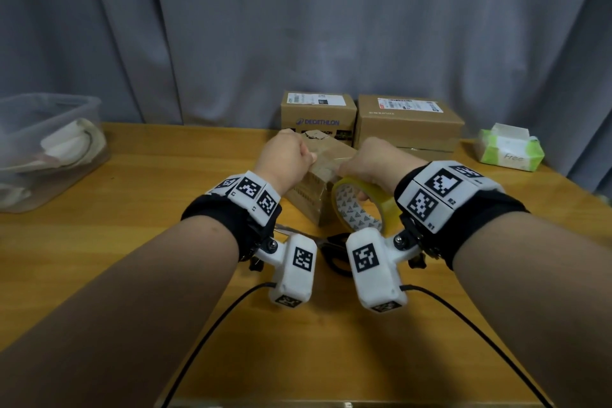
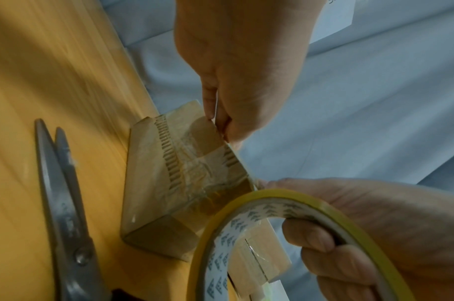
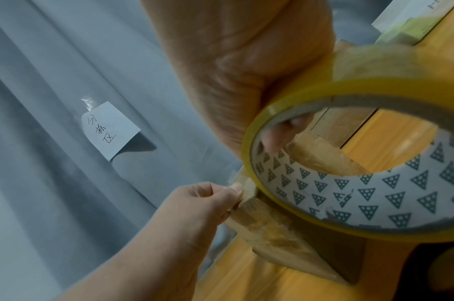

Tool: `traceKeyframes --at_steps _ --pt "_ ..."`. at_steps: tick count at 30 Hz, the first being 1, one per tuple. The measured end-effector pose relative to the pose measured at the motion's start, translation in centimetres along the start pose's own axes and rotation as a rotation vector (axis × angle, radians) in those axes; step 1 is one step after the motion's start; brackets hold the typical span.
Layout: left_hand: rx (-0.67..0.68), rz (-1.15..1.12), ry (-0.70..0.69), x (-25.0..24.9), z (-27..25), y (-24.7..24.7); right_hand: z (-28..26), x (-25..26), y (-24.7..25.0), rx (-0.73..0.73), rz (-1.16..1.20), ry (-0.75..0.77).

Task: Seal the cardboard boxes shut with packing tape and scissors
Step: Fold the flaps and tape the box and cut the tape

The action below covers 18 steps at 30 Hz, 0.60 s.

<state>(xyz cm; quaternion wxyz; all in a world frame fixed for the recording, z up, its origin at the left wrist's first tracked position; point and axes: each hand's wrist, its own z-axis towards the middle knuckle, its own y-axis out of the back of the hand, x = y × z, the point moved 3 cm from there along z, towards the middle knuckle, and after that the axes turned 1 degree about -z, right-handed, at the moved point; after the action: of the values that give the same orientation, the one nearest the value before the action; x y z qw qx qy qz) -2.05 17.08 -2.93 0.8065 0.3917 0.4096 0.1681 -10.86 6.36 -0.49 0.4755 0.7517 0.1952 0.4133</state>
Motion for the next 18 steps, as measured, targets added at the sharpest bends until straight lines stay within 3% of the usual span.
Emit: traceKeyframes --at_steps 8,11,13,16,18 --pt "-0.006 -0.030 -0.027 -0.1 -0.8 -0.5 0.3 -0.5 -0.4 -0.027 0.044 -0.001" --pt "0.023 -0.118 0.095 0.6 -0.5 -0.2 0.2 -0.7 -0.4 -0.026 0.043 0.001" --pt "0.038 0.055 0.131 0.8 -0.2 0.3 0.1 -0.6 -0.3 -0.025 0.034 0.010" --pt "-0.093 0.155 -0.038 0.3 0.0 0.9 -0.1 -0.4 -0.4 -0.010 0.041 0.023" --pt "-0.018 0.098 -0.213 -0.5 -0.8 0.3 -0.2 -0.5 -0.4 0.001 0.063 0.018"
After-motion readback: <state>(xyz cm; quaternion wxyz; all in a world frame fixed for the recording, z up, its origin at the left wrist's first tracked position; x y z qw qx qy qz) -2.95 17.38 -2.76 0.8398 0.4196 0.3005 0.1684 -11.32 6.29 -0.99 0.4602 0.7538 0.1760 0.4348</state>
